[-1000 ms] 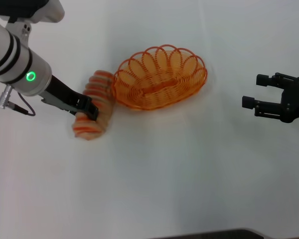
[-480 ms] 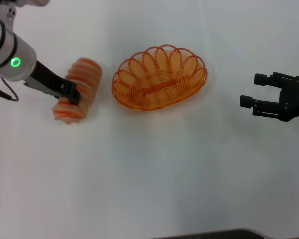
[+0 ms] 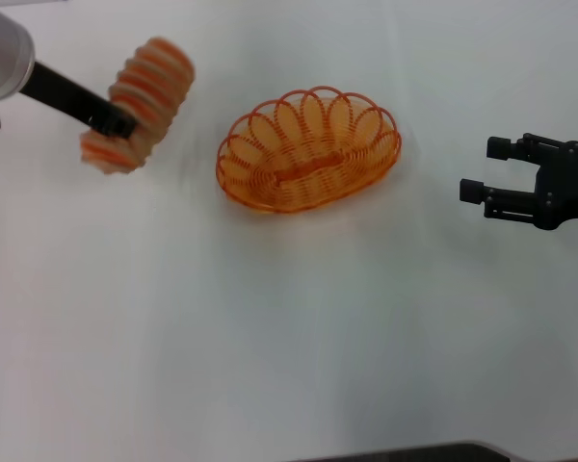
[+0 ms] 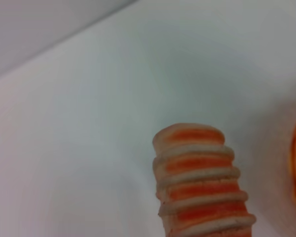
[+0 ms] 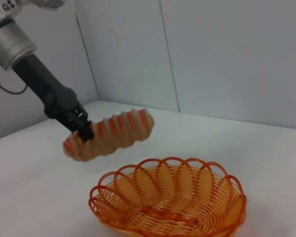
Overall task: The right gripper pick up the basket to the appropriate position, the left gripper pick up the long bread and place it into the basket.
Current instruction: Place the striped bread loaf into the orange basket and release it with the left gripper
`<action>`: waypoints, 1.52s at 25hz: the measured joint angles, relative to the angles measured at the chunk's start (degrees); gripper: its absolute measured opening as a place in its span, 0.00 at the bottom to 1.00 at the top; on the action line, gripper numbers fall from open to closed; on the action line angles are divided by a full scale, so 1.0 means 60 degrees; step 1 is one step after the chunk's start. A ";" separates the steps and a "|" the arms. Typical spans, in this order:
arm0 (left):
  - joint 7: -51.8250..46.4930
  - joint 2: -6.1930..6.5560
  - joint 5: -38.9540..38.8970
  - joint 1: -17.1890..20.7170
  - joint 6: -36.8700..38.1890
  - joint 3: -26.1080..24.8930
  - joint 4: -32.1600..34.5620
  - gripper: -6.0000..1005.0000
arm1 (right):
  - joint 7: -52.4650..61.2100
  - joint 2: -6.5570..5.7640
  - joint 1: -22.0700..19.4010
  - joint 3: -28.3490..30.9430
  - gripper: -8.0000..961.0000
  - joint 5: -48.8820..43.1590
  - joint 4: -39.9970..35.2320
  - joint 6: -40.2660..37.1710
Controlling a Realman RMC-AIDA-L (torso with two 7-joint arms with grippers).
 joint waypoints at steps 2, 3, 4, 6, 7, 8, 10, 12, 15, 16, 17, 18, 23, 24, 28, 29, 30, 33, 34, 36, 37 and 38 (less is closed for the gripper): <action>0.0787 -0.0071 -0.0310 0.0079 0.0025 -0.0041 0.0329 0.27 | 0.0000 -0.0001 0.0008 0.0000 0.87 0.0001 0.0000 0.0000; 0.0982 -0.0070 -0.0454 0.0087 0.0034 -0.0030 0.0429 0.26 | 0.0000 -0.0001 0.0015 0.0001 0.87 0.0000 0.0000 0.0000; 0.1139 -0.0066 -0.0592 0.0088 0.0055 -0.0017 0.0520 0.25 | 0.0000 -0.0001 0.0021 0.0000 0.87 0.0001 0.0000 0.0000; 0.1546 -0.0039 -0.0912 0.0021 0.0177 -0.0026 0.0689 0.23 | 0.0000 -0.0001 0.0025 0.0001 0.87 0.0000 0.0005 0.0000; 0.1739 -0.0032 -0.1054 -0.0018 0.0255 -0.0041 0.0760 0.23 | 0.0000 -0.0001 0.0025 0.0001 0.87 -0.0001 0.0007 -0.0001; 0.2000 -0.0031 -0.1269 -0.0055 0.0395 -0.0031 0.0855 0.23 | 0.0000 -0.0001 0.0025 0.0001 0.87 -0.0002 0.0009 -0.0001; 0.2446 -0.0044 -0.1626 -0.0114 0.0668 0.0099 0.1069 0.22 | 0.0000 -0.0001 0.0024 0.0001 0.87 -0.0005 0.0011 -0.0001; 0.2707 -0.0058 -0.1916 -0.0174 0.0901 0.0453 0.1215 0.21 | 0.0007 0.0000 0.0022 0.0002 0.87 -0.0008 0.0020 -0.0001; 0.2876 -0.0063 -0.2262 -0.0302 0.1153 0.1214 0.1267 0.20 | 0.0013 0.0010 0.0025 0.0002 0.87 -0.0044 0.0067 -0.0001; 0.2890 -0.0073 -0.2327 -0.0343 0.1177 0.1415 0.1271 0.19 | 0.0014 0.0005 0.0045 0.0002 0.87 -0.0108 0.0113 -0.0001; 0.2894 -0.0083 -0.2436 -0.0385 0.1165 0.1672 0.1272 0.19 | 0.0014 0.0005 0.0045 0.0002 0.87 -0.0108 0.0113 -0.0001; 0.2894 -0.0092 -0.2541 -0.0408 0.1134 0.1872 0.1273 0.19 | 0.0014 0.0001 0.0057 0.0001 0.87 -0.0142 0.0135 -0.0001; 0.2896 -0.0138 -0.3184 -0.0412 0.0408 0.2799 0.1223 0.17 | 0.0012 0.0000 0.0064 0.0002 0.87 -0.0295 0.0148 -0.0004; 0.2917 -0.0139 -0.3221 -0.0401 0.0283 0.2918 0.1150 0.17 | 0.0011 0.0000 0.0067 -0.0003 0.87 -0.0336 0.0148 -0.0016; 0.2962 -0.0138 -0.3258 -0.0380 -0.0059 0.3273 0.0877 0.17 | -0.0039 -0.0006 0.0078 -0.0044 0.87 -0.0585 0.0148 -0.0065; 0.2970 -0.0137 -0.3258 -0.0364 -0.0187 0.3352 0.0808 0.17 | -0.0039 -0.0006 0.0078 -0.0044 0.87 -0.0585 0.0148 -0.0065; 0.2968 -0.0138 -0.3259 -0.0345 -0.0310 0.3404 0.0751 0.16 | -0.0071 -0.0004 0.0076 -0.0071 0.87 -0.0596 0.0148 -0.0068; 0.2918 -0.0143 -0.3251 -0.0310 -0.0698 0.3494 0.0545 0.17 | -0.0141 0.0003 0.0047 -0.0260 0.87 -0.0609 0.0146 -0.0092; 0.2918 -0.0143 -0.3251 -0.0310 -0.0698 0.3494 0.0545 0.17 | -0.0155 0.0000 0.0035 -0.0353 0.87 -0.0612 0.0146 -0.0095; 0.2910 -0.0139 -0.3235 -0.0297 -0.0840 0.3493 0.0489 0.18 | -0.0172 -0.0005 0.0008 -0.0514 0.87 -0.0615 0.0146 -0.0097; 0.2910 -0.0136 -0.3236 -0.0284 -0.0908 0.3492 0.0468 0.18 | -0.0176 -0.0009 -0.0001 -0.0568 0.87 -0.0616 0.0146 -0.0097; 0.2910 -0.0135 -0.3235 -0.0266 -0.0966 0.3490 0.0464 0.18 | -0.0179 -0.0008 -0.0006 -0.0592 0.87 -0.0616 0.0146 -0.0097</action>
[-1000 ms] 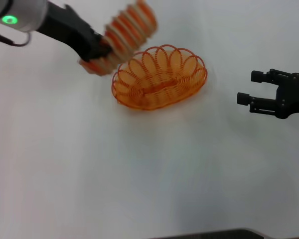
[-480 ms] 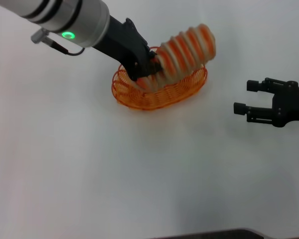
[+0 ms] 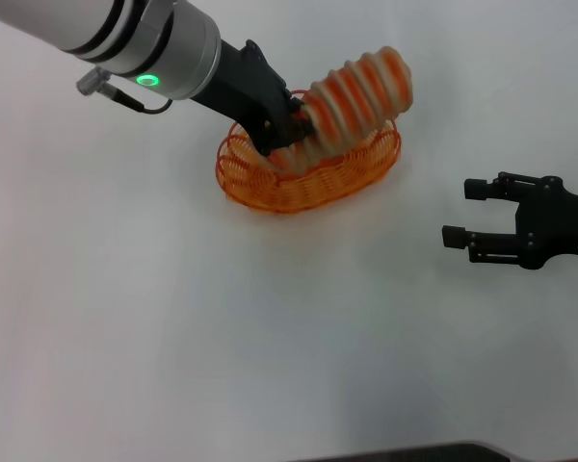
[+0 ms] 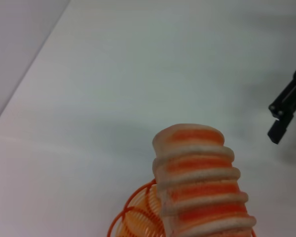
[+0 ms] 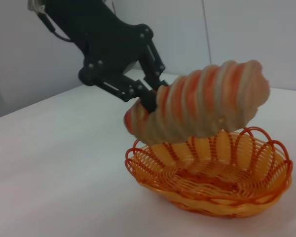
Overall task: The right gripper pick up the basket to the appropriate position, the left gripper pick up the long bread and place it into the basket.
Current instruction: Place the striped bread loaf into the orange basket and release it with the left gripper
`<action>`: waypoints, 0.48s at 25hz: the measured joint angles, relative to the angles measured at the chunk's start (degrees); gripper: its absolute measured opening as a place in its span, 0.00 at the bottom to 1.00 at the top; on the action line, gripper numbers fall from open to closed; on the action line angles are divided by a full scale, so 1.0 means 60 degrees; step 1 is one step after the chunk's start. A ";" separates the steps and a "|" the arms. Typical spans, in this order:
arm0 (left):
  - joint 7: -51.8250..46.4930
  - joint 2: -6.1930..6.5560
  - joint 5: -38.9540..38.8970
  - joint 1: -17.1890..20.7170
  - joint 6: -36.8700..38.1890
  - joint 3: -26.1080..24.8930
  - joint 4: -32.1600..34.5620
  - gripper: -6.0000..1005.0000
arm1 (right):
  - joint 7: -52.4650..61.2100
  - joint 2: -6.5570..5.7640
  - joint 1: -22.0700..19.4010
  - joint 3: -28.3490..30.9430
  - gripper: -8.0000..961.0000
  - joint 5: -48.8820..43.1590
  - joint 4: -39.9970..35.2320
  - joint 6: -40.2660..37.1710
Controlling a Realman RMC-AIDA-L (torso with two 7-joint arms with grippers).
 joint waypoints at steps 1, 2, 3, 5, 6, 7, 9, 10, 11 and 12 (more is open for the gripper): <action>0.0000 -0.0002 0.0004 0.0022 -0.0068 0.0003 -0.0010 0.19 | -0.0004 0.0001 -0.0002 -0.0010 0.87 0.0000 0.0000 0.0000; 0.0000 -0.0005 0.0014 0.0042 -0.0131 0.0032 -0.0034 0.19 | -0.0005 0.0004 -0.0005 -0.0013 0.87 0.0000 0.0000 0.0000; -0.0009 -0.0007 0.0034 0.0050 -0.0178 0.0067 -0.0055 0.20 | -0.0006 0.0008 -0.0008 -0.0017 0.87 0.0000 0.0000 0.0003; -0.0060 -0.0007 0.0060 0.0055 -0.0228 0.0155 -0.0115 0.20 | -0.0007 0.0012 -0.0015 -0.0022 0.87 0.0000 0.0000 0.0023; -0.0091 -0.0003 0.0067 0.0047 -0.0233 0.0190 -0.0160 0.21 | -0.0007 0.0013 -0.0018 -0.0022 0.87 0.0000 0.0002 0.0031; -0.0139 0.0007 0.0070 0.0015 -0.0212 0.0213 -0.0230 0.21 | -0.0007 0.0014 -0.0018 -0.0022 0.87 0.0000 0.0007 0.0036; -0.0217 0.0020 0.0072 -0.0039 -0.0161 0.0225 -0.0329 0.22 | 0.0009 0.0015 -0.0003 -0.0023 0.87 0.0000 0.0016 0.0049; -0.0266 0.0023 0.0065 -0.0052 -0.0152 0.0227 -0.0358 0.24 | 0.0024 0.0016 0.0005 -0.0023 0.87 0.0000 0.0019 0.0056; -0.0305 0.0024 0.0051 -0.0045 -0.0164 0.0227 -0.0362 0.27 | 0.0043 0.0018 0.0017 -0.0022 0.87 0.0001 0.0024 0.0065; -0.0329 0.0022 0.0037 -0.0025 -0.0180 0.0226 -0.0363 0.29 | 0.0058 0.0018 0.0034 -0.0022 0.87 0.0001 0.0034 0.0072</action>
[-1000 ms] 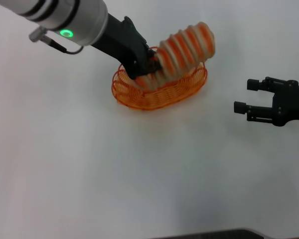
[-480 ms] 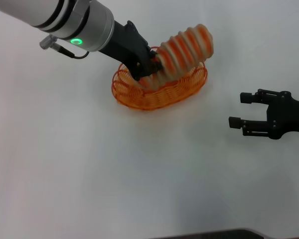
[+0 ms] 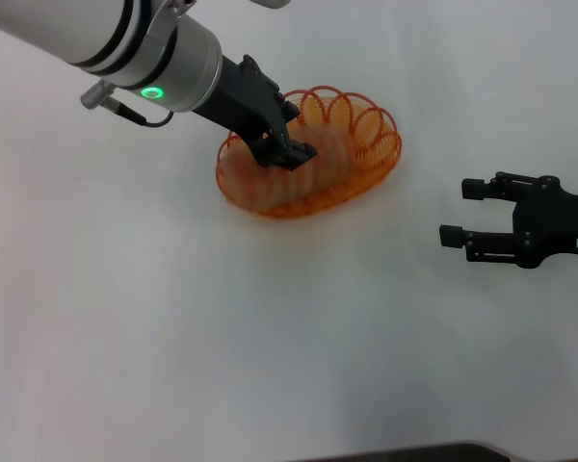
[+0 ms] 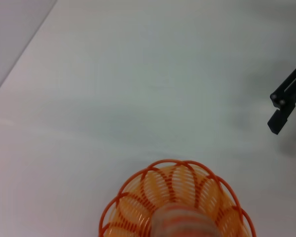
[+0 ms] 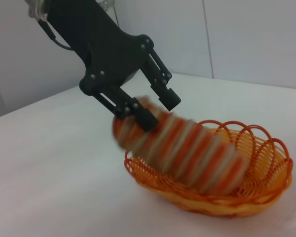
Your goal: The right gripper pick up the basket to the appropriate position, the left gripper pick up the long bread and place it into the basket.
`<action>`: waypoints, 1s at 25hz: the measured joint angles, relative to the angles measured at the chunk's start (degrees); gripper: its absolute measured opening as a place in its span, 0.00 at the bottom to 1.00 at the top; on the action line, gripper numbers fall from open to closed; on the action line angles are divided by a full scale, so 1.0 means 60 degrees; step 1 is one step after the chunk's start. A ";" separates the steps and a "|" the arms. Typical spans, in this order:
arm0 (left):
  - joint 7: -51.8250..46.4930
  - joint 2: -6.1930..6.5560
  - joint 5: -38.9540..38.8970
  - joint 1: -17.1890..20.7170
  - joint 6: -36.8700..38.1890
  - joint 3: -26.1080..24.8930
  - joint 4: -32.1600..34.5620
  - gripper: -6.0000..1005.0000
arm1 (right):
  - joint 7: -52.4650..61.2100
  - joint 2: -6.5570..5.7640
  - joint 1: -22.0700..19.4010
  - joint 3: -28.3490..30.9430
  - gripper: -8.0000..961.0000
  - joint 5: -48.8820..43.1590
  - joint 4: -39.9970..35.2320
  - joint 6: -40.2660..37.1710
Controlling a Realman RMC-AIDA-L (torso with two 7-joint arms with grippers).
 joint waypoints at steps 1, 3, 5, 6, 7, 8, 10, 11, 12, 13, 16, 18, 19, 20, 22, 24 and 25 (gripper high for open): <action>-0.0011 -0.0004 -0.0011 0.0028 -0.0028 -0.0009 0.0003 0.31 | 0.0008 -0.0001 0.0014 0.0000 0.87 0.0000 0.0018 0.0004; -0.0018 -0.0014 -0.0028 0.0065 -0.0055 -0.0043 0.0006 0.36 | 0.0013 -0.0008 0.0031 0.0000 0.87 0.0000 0.0049 0.0007; -0.0018 -0.0015 -0.0037 0.0093 -0.0072 -0.0064 0.0001 0.44 | 0.0009 -0.0014 0.0043 0.0000 0.87 0.0000 0.0052 0.0011; -0.0017 -0.0016 -0.0046 0.0130 -0.0108 -0.0069 -0.0002 0.48 | 0.0002 -0.0013 0.0047 0.0001 0.87 0.0000 0.0055 0.0013; -0.0015 -0.0019 -0.0068 0.0178 -0.0175 -0.0078 0.0000 0.52 | -0.0010 -0.0013 0.0053 0.0011 0.87 0.0000 0.0059 0.0017; -0.0005 -0.0018 -0.0106 0.0238 -0.0232 -0.0095 0.0010 0.56 | -0.0020 -0.0013 0.0059 0.0022 0.87 0.0001 0.0063 0.0022; 0.0108 -0.0009 -0.0346 0.0410 -0.0335 -0.0216 0.0095 0.79 | -0.0041 -0.0012 0.0076 0.0033 0.87 0.0009 0.0069 0.0027; 0.0270 0.0007 -0.0607 0.0552 -0.0350 -0.0392 0.0161 0.79 | -0.0046 -0.0011 0.0089 0.0033 0.87 0.0010 0.0069 0.0027; 0.0487 0.0013 -0.0858 0.0688 -0.0319 -0.0618 0.0193 0.79 | -0.0047 -0.0012 0.0102 0.0031 0.87 0.0011 0.0068 0.0027; 0.0708 0.0018 -0.1065 0.0800 -0.0269 -0.0810 0.0212 0.79 | -0.0047 -0.0017 0.0121 0.0024 0.87 0.0012 0.0068 0.0026; 0.1558 0.0028 -0.1857 0.1213 0.0055 -0.1707 0.0121 0.80 | -0.0049 -0.0066 0.0164 0.0006 0.87 0.0010 0.0066 0.0023; 0.2092 0.0042 -0.2347 0.1415 0.0428 -0.2277 -0.0045 0.80 | -0.0042 -0.0082 0.0179 0.0003 0.87 0.0008 0.0044 -0.0003; 0.2436 0.0060 -0.2611 0.1546 0.0770 -0.2717 -0.0214 0.80 | -0.0032 -0.0087 0.0188 0.0002 0.87 0.0008 0.0028 -0.0015; 0.2656 0.0068 -0.2706 0.1610 0.1039 -0.3031 -0.0358 0.80 | -0.0027 -0.0094 0.0200 0.0006 0.87 0.0006 0.0007 -0.0022; 0.3056 0.0087 -0.2784 0.1712 0.1597 -0.3711 -0.0699 0.80 | -0.0025 -0.0108 0.0226 0.0014 0.86 0.0005 -0.0011 -0.0031; 0.3487 0.0129 -0.2801 0.1794 0.2167 -0.4469 -0.1190 0.80 | -0.0025 -0.0123 0.0254 0.0011 0.86 0.0003 -0.0014 -0.0036; 0.3702 0.0159 -0.2809 0.1838 0.2366 -0.4794 -0.1428 0.80 | -0.0026 -0.0125 0.0270 0.0000 0.86 0.0003 -0.0016 -0.0037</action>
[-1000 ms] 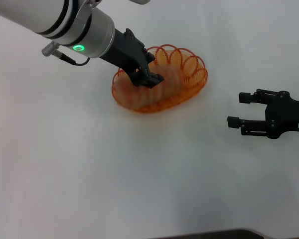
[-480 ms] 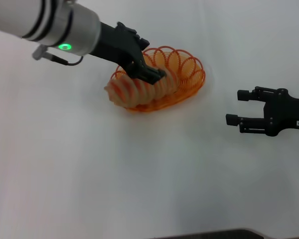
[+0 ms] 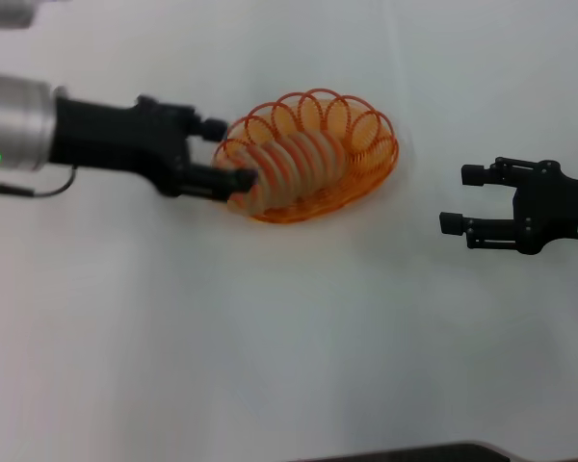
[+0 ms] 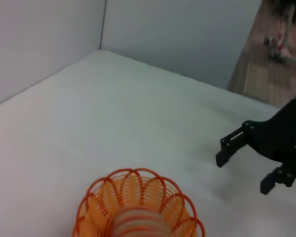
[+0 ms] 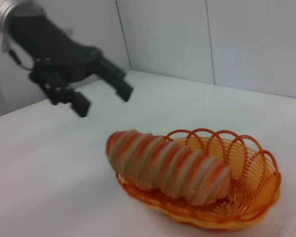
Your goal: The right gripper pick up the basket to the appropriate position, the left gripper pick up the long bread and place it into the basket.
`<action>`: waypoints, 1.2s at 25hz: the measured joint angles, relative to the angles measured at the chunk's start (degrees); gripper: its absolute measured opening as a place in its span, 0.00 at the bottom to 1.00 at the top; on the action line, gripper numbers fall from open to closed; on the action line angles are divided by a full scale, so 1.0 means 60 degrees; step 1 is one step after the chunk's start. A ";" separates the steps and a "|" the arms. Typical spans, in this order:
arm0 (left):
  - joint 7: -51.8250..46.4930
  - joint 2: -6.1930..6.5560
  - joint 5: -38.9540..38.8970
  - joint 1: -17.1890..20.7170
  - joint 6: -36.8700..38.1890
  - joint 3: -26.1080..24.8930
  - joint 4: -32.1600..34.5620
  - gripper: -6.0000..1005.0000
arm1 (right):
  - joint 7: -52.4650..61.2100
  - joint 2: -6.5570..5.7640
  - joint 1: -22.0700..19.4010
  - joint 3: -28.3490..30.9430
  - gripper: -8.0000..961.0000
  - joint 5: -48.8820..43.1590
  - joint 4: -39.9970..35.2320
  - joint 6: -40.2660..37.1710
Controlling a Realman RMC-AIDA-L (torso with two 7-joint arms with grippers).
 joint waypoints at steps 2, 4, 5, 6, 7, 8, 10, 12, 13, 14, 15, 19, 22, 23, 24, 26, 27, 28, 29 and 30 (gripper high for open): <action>0.0493 0.0083 -0.0019 0.0144 0.0340 -0.0686 -0.0480 0.80 | -0.0016 -0.0007 0.0013 -0.0006 0.86 -0.0003 -0.0002 0.0004; 0.0923 0.0174 -0.0058 0.0356 0.0572 -0.1188 -0.0863 0.80 | -0.0020 -0.0013 0.0014 -0.0006 0.86 -0.0003 -0.0004 0.0015; 0.1081 0.0221 -0.0073 0.0445 0.0638 -0.1317 -0.0981 0.80 | -0.0021 -0.0016 0.0015 -0.0006 0.86 -0.0003 -0.0004 0.0026; 0.1250 0.0275 -0.0081 0.0562 0.0704 -0.1428 -0.1129 0.80 | -0.0022 -0.0018 0.0014 -0.0005 0.86 -0.0003 -0.0009 0.0034; 0.1345 0.0315 -0.0080 0.0634 0.0739 -0.1471 -0.1218 0.80 | -0.0022 -0.0018 0.0014 -0.0005 0.86 -0.0003 -0.0009 0.0034; 0.1439 0.0368 -0.0076 0.0742 0.0750 -0.1493 -0.1334 0.80 | -0.0026 -0.0017 0.0015 -0.0004 0.86 -0.0004 -0.0012 0.0035; 0.1561 0.0427 -0.0043 0.0949 0.0737 -0.1494 -0.1493 0.80 | -0.0050 -0.0002 0.0019 -0.0002 0.86 -0.0003 -0.0019 0.0043; 0.1684 0.0460 -0.0016 0.1127 0.0714 -0.1492 -0.1622 0.80 | -0.0095 0.0027 0.0024 0.0001 0.86 -0.0003 -0.0020 0.0057; 0.1714 0.0464 -0.0011 0.1190 0.0709 -0.1488 -0.1670 0.80 | -0.0129 0.0045 0.0021 0.0000 0.86 -0.0003 -0.0020 0.0064; 0.1738 0.0472 -0.0005 0.1266 0.0703 -0.1478 -0.1740 0.80 | -0.0148 0.0054 0.0014 0.0001 0.86 -0.0003 -0.0020 0.0070; 0.1756 0.0480 -0.0003 0.1334 0.0697 -0.1466 -0.1829 0.80 | -0.0165 0.0061 0.0006 0.0001 0.86 -0.0003 -0.0020 0.0072; 0.2004 0.0508 0.0004 0.1521 0.0656 -0.1507 -0.2242 0.80 | -0.0174 0.0088 -0.0008 0.0001 0.86 -0.0003 -0.0020 0.0090; 0.2168 0.0500 0.0004 0.1617 0.0515 -0.1518 -0.2359 0.80 | -0.0175 0.0098 -0.0025 0.0001 0.86 -0.0003 -0.0018 0.0099; 0.2197 0.0493 0.0005 0.1629 0.0465 -0.1518 -0.2386 0.80 | -0.0175 0.0099 -0.0032 0.0000 0.86 -0.0003 -0.0015 0.0101; 0.2215 0.0493 0.0006 0.1632 0.0438 -0.1520 -0.2404 0.80 | -0.0175 0.0100 -0.0042 -0.0004 0.86 -0.0003 -0.0011 0.0102; 0.2221 0.0497 0.0007 0.1633 0.0429 -0.1522 -0.2425 0.80 | -0.0175 0.0100 -0.0059 -0.0029 0.86 -0.0051 0.0003 0.0108; 0.2226 0.0497 0.0007 0.1630 0.0427 -0.1523 -0.2426 0.80 | -0.0175 0.0104 -0.0062 -0.0044 0.86 -0.0120 0.0010 0.0116; 0.2231 0.0498 0.0007 0.1627 0.0419 -0.1524 -0.2427 0.80 | -0.0176 0.0108 -0.0064 -0.0051 0.86 -0.0180 0.0018 0.0132; 0.2235 0.0502 0.0007 0.1623 0.0408 -0.1525 -0.2426 0.80 | -0.0176 0.0119 -0.0063 -0.0053 0.86 -0.0243 0.0026 0.0156; 0.2238 0.0514 0.0007 0.1623 0.0381 -0.1526 -0.2426 0.80 | -0.0176 0.0130 -0.0063 -0.0054 0.86 -0.0275 0.0034 0.0173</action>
